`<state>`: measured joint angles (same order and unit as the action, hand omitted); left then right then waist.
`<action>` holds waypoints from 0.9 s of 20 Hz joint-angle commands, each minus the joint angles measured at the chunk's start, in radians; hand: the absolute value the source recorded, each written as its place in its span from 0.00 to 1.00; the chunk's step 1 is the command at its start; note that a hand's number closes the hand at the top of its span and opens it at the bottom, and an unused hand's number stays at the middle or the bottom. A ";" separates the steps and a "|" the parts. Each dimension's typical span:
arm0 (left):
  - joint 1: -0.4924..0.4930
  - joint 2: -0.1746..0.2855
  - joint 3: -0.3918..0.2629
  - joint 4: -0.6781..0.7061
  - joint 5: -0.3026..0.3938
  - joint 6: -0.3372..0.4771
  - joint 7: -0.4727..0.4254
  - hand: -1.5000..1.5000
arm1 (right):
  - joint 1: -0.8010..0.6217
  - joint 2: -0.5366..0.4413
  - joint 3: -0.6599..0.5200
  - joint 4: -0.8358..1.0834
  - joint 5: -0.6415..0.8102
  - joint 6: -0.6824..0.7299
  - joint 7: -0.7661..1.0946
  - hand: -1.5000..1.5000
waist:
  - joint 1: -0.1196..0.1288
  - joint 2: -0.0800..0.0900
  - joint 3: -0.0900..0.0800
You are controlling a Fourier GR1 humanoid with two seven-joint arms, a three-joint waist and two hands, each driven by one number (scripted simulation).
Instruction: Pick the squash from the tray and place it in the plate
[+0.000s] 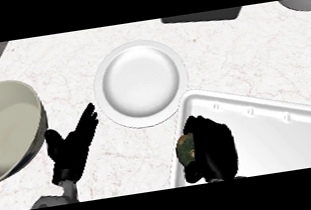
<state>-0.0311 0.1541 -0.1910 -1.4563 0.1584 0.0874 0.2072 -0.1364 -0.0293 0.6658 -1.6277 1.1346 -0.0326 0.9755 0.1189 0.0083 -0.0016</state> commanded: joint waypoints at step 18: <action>-0.013 -0.016 -0.015 0.041 0.002 -0.011 0.030 0.50 | -0.411 0.029 0.201 0.002 0.205 -0.457 0.346 1.00 | -0.002 -0.004 0.002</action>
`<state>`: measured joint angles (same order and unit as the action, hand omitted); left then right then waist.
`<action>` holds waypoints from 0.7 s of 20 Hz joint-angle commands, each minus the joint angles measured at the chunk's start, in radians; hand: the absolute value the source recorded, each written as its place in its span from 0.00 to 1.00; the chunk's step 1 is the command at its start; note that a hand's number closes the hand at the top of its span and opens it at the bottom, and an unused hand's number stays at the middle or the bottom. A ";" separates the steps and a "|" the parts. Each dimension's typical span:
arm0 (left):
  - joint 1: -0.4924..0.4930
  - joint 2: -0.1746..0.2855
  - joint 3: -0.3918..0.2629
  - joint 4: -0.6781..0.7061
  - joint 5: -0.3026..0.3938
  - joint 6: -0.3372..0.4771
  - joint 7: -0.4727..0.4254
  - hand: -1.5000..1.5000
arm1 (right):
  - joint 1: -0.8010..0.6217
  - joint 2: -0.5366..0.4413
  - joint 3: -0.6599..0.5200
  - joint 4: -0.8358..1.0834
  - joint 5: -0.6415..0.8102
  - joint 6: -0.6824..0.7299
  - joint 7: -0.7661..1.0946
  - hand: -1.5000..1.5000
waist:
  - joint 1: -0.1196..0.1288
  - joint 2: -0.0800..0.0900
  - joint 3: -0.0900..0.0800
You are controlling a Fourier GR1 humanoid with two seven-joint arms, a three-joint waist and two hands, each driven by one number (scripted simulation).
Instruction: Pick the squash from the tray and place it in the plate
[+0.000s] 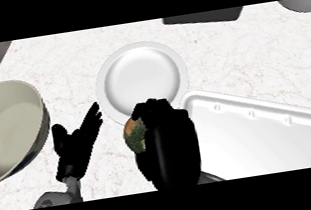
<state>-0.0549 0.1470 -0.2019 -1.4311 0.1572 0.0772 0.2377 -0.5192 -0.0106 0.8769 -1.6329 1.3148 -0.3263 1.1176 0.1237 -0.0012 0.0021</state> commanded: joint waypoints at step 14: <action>0.044 -0.009 0.010 0.014 -0.002 0.009 -0.030 0.50 | -0.100 0.010 -0.192 0.246 0.194 -0.387 0.264 1.00 | -0.038 0.019 -0.002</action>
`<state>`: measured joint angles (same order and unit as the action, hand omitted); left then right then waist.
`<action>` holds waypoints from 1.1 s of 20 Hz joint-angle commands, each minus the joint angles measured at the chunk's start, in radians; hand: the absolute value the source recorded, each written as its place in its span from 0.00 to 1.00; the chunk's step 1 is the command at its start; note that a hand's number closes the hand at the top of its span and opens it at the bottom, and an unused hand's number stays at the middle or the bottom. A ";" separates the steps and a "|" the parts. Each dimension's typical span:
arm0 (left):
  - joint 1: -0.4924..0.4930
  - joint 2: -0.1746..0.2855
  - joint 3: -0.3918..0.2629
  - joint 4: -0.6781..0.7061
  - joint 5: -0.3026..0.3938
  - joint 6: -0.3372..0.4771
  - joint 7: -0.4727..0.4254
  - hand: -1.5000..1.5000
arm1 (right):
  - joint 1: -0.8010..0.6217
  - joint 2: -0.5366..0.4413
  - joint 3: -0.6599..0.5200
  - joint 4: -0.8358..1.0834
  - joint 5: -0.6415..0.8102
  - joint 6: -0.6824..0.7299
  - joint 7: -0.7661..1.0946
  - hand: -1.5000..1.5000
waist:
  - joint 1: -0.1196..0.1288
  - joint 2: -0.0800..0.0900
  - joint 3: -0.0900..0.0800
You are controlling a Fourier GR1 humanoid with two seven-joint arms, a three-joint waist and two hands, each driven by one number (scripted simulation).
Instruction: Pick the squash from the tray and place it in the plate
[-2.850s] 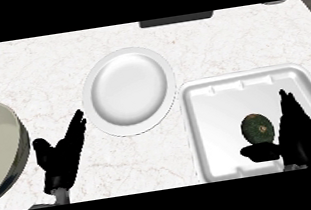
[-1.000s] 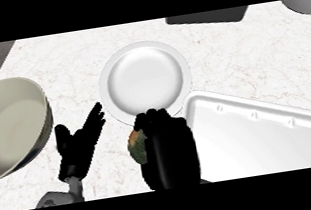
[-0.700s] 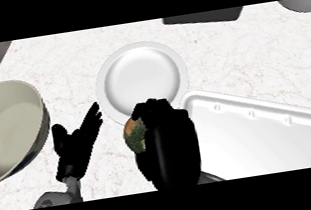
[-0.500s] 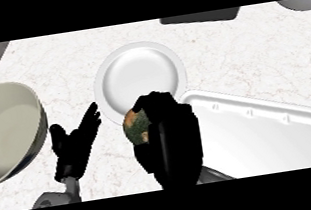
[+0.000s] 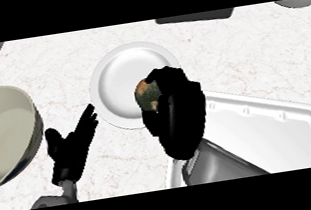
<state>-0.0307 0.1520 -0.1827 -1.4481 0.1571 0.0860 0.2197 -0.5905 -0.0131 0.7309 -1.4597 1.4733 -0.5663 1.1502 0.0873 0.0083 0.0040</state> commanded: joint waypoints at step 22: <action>0.007 -0.025 -0.026 -0.038 -0.022 0.012 0.039 0.50 | -0.232 0.013 -0.268 0.703 -0.608 -0.351 -0.171 0.00 | 0.019 0.021 -0.001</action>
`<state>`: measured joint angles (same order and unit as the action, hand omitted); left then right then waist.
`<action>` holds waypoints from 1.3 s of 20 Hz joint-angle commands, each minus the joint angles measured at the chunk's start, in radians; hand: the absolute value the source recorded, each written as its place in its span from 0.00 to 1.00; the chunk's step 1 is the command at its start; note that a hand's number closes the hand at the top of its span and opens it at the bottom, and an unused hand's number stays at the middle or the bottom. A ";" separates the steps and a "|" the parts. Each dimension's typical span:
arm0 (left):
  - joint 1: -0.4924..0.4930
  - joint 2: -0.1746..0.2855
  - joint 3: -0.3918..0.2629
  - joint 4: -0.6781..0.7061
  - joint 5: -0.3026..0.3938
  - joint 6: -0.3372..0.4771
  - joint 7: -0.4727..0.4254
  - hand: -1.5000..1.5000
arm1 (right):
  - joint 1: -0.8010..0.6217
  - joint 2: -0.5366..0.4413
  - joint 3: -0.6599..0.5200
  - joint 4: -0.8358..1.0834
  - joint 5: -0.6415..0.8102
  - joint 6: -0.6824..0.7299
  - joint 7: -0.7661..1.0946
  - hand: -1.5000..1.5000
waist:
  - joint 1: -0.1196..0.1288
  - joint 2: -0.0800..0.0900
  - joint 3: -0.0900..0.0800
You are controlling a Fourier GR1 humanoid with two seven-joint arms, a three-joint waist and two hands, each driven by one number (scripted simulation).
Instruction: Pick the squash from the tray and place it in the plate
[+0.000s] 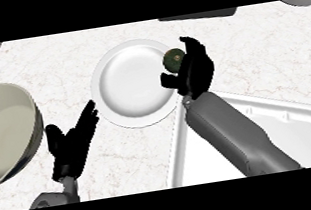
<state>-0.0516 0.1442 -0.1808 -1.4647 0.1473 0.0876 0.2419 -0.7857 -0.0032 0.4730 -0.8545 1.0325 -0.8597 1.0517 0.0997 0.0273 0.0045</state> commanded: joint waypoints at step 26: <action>0.090 0.009 0.059 -0.025 0.015 -0.010 0.007 0.50 | 0.431 -0.026 0.132 -0.437 -0.876 -0.188 -0.921 0.00 | -0.094 -0.026 -0.003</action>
<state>-0.0044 0.1561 -0.1157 -1.4635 0.1618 0.0774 0.2313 -0.5047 -0.0094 0.5681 -1.1792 0.2306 -1.1204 0.2742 0.0163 0.0015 0.0060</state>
